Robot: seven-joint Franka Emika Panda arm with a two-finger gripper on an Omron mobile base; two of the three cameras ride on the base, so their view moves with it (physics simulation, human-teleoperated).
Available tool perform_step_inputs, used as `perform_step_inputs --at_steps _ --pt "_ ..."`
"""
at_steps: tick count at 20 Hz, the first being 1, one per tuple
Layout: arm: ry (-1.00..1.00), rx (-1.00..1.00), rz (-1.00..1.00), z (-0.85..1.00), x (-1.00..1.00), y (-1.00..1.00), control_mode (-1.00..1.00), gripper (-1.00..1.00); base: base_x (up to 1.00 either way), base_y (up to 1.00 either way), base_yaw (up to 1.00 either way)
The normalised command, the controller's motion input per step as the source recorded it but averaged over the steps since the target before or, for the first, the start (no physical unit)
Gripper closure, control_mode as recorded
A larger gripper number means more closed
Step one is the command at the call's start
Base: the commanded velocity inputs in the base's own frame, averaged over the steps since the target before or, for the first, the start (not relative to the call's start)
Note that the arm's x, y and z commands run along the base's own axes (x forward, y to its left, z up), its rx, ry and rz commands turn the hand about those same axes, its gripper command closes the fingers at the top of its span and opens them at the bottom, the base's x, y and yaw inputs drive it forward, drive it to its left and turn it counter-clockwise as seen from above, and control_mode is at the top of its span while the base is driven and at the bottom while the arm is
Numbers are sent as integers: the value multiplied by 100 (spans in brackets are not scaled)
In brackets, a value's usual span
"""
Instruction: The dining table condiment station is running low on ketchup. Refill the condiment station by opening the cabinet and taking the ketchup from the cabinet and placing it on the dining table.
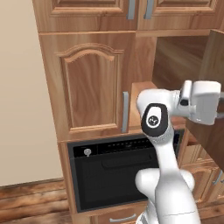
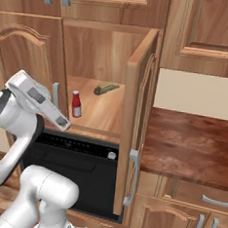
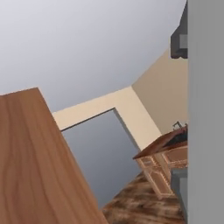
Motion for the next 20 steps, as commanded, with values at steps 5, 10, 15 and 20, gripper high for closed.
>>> perform_step_inputs --at_steps 5,10,15,20 --pt "-27 25 11 12 -88 0 -100 -100 0 0 0" --pt "-32 40 7 -13 -45 1 -100 -100 0 0 0" --pt "-43 41 14 0 14 20 -100 -100 0 0 0" --pt "-42 29 20 0 43 49 -100 -100 0 0 0"
